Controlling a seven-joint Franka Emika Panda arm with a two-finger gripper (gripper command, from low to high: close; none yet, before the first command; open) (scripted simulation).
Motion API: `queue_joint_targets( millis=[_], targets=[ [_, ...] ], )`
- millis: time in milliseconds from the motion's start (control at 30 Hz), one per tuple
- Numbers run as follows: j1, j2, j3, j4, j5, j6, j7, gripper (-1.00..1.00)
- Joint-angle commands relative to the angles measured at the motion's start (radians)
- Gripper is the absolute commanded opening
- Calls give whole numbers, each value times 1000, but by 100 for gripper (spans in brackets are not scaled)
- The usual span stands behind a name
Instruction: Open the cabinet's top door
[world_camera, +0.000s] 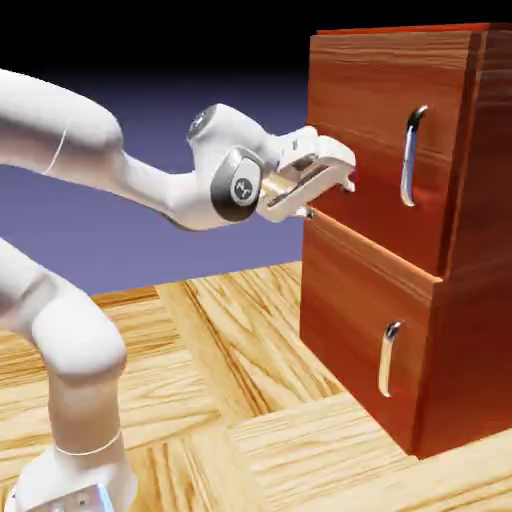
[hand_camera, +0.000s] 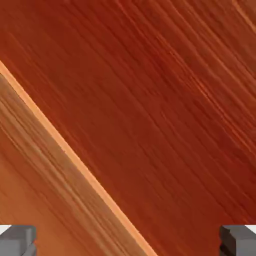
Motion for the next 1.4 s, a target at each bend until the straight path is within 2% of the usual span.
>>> queue_joint_targets(
  millis=[0, 1233, 1367],
  targets=[
    [17, -9, -18, 8, -44, -3, -28, 0],
    [634, -351, -684, 309, -1653, -106, -1062, 0],
    [718, -340, -735, 365, -1705, -124, -1076, 0]
  ],
)
